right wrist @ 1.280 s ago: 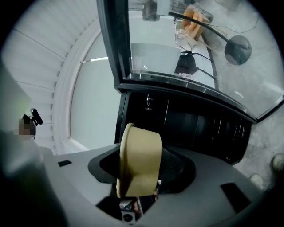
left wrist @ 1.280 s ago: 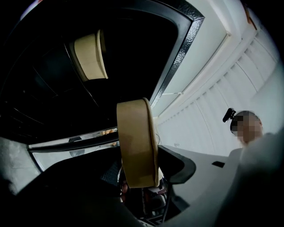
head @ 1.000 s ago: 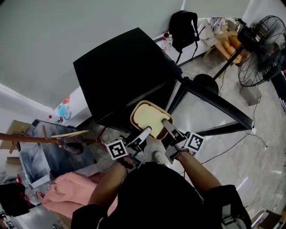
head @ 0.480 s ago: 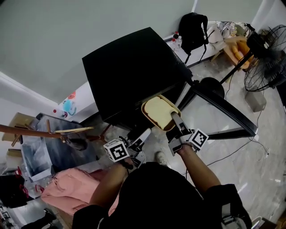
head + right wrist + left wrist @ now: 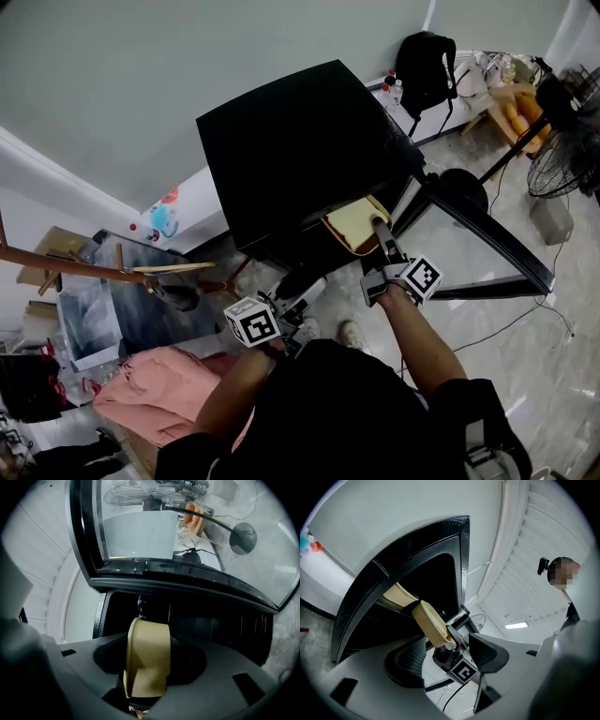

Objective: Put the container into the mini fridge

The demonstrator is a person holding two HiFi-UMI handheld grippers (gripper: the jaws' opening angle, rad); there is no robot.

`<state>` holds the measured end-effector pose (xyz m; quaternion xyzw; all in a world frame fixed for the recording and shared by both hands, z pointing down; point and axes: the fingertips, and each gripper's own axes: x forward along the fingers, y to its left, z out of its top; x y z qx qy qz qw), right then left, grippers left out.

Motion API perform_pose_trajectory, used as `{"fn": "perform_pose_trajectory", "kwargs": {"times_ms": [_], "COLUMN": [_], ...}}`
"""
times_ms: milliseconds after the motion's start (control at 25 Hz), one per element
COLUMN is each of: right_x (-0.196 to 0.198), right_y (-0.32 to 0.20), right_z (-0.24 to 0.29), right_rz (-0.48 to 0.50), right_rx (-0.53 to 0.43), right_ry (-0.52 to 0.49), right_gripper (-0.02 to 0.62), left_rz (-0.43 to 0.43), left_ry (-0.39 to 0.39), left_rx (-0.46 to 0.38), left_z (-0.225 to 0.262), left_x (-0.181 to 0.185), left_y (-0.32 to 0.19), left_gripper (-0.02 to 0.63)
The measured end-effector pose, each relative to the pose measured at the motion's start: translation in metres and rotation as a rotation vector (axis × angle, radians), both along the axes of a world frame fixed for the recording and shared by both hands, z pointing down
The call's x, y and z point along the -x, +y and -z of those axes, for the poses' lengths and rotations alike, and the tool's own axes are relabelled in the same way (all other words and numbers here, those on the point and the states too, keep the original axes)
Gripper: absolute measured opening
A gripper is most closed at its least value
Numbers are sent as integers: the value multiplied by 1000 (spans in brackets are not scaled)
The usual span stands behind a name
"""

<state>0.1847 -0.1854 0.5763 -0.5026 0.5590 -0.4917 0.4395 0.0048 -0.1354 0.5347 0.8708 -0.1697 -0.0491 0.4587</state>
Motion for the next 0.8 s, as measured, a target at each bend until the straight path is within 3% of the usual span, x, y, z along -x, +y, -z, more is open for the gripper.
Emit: {"fn": "perform_pose_trajectory", "kwargs": {"times_ms": [360, 800], "right_x": [5, 22], "right_y": [-27, -53], "right_z": [-8, -13], "right_rz": [-127, -83], "right_rx": [55, 75], "right_ry": [-31, 59], "right_gripper": [219, 238], "left_rz": [30, 85], "left_ry": [-6, 14], "left_rx": [-2, -8], "left_z": [7, 9], "left_x": [23, 45], "left_y": [3, -2], "left_gripper": [291, 291]}}
